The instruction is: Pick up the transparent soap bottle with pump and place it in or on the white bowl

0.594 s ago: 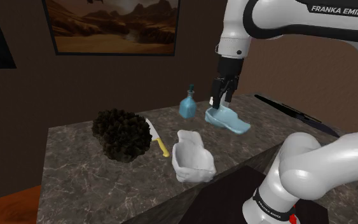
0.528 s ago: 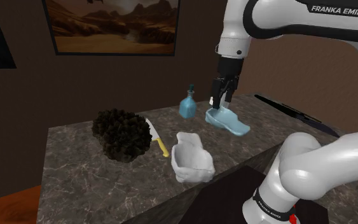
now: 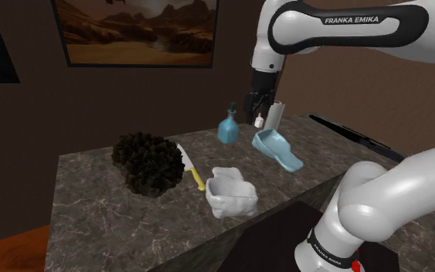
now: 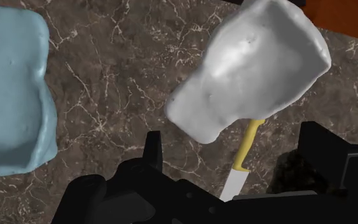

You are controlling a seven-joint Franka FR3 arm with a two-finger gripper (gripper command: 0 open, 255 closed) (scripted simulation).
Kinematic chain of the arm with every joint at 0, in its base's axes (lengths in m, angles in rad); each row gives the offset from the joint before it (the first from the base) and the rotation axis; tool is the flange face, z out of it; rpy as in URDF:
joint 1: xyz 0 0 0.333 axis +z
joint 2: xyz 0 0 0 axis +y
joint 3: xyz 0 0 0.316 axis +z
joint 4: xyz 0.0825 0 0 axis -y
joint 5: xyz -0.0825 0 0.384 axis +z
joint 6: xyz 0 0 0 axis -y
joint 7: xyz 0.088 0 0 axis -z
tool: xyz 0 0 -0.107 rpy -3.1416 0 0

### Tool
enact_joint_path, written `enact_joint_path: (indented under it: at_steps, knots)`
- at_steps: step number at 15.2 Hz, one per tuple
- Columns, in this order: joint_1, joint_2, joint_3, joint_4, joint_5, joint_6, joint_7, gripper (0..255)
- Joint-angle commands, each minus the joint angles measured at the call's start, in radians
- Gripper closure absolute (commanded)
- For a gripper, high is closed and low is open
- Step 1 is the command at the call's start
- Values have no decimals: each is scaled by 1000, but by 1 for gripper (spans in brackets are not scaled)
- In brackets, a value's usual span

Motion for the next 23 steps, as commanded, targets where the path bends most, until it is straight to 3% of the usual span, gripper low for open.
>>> enact_joint_path:
  at_steps: [1, 12, 23]
  knots:
    - [-11, 57, -24, 26, -17, 39, -27, 0]
    - [-56, 406, -138, 263, -38, 192, -162, 0]
    - [-129, 798, -210, 655, 45, 226, -303, 0]
